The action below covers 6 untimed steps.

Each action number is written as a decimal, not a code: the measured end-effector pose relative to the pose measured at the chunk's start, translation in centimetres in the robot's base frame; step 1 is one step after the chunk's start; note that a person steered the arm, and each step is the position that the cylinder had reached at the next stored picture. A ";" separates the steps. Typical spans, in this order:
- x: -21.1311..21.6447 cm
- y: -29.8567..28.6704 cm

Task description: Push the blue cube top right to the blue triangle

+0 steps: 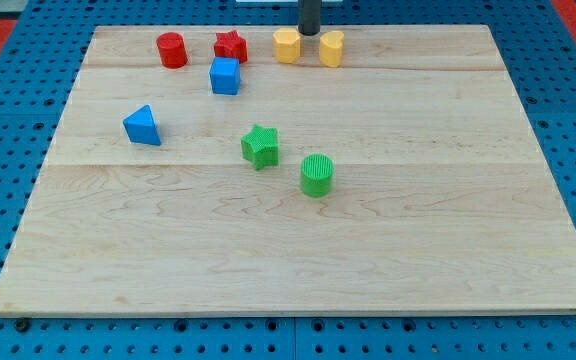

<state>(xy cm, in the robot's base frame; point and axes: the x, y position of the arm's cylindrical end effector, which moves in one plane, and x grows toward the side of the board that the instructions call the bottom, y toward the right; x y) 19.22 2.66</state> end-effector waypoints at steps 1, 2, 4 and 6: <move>0.7 -3.2; 1.3 -4.9; 0.2 0.7; 0.1 4.1</move>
<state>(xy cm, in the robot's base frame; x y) 19.31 6.72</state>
